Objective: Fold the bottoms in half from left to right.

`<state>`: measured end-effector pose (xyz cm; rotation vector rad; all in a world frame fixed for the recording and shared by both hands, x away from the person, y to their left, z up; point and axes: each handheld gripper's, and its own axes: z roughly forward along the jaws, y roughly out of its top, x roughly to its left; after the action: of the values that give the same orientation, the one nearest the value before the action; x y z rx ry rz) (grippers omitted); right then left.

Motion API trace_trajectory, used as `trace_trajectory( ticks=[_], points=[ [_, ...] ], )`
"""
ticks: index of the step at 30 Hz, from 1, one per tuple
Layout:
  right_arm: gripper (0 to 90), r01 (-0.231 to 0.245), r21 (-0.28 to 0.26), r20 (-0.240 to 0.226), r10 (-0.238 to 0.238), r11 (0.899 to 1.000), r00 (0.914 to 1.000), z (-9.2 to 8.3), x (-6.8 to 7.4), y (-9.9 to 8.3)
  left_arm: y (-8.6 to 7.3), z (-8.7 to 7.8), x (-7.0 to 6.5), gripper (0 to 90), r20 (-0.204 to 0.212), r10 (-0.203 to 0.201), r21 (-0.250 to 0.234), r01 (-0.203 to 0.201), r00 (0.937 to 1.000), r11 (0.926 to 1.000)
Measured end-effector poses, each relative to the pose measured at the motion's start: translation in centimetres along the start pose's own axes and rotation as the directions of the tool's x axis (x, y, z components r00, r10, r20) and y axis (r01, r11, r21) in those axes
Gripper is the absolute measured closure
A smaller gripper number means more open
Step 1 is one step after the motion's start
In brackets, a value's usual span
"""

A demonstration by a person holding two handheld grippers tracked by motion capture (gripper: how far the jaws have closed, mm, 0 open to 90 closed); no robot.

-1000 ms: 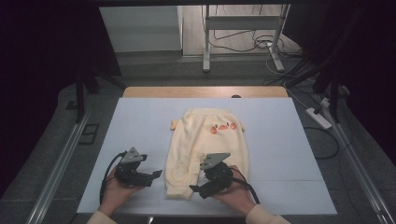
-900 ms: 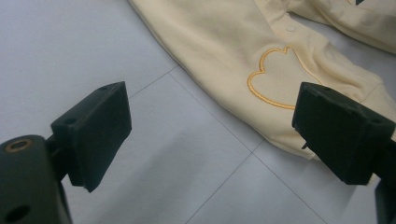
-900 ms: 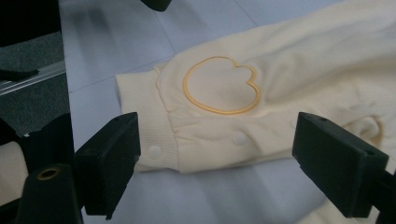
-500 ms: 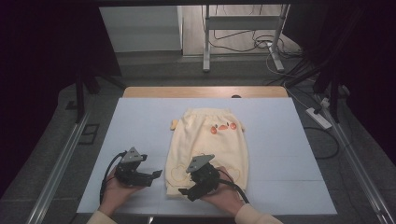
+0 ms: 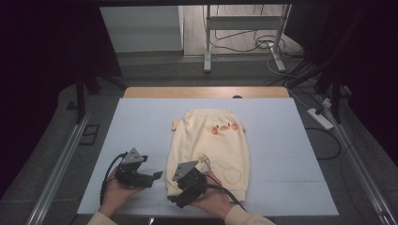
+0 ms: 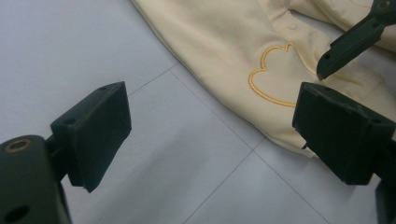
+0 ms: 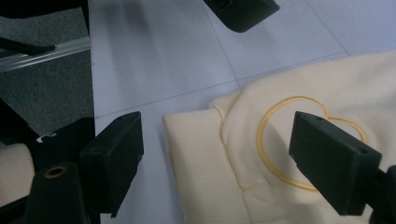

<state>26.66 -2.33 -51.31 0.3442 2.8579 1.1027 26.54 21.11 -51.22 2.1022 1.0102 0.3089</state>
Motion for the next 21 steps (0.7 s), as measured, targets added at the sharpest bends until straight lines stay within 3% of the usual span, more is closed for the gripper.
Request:
trace_trajectory(
  ticks=[12,18,21],
  points=[
    [26.4,0.031,0.042,0.013,-0.031,0.999,0.9994,1.4,0.3,-0.1,-0.1,-0.2,0.0,11.4,-0.003,0.005,-0.001,-0.005,1.0000,1.0000],
    [38.1,0.057,0.049,0.047,-0.059,0.997,0.9971,1.4,0.7,-0.4,-0.1,-0.2,0.0,11.4,-0.002,0.005,0.000,-0.005,1.0000,1.0000],
    [50.1,0.086,0.062,0.082,-0.091,0.994,0.9925,1.2,0.8,-0.4,-0.1,-0.1,0.0,11.4,-0.002,0.006,0.001,-0.006,1.0000,1.0000]
  ],
)
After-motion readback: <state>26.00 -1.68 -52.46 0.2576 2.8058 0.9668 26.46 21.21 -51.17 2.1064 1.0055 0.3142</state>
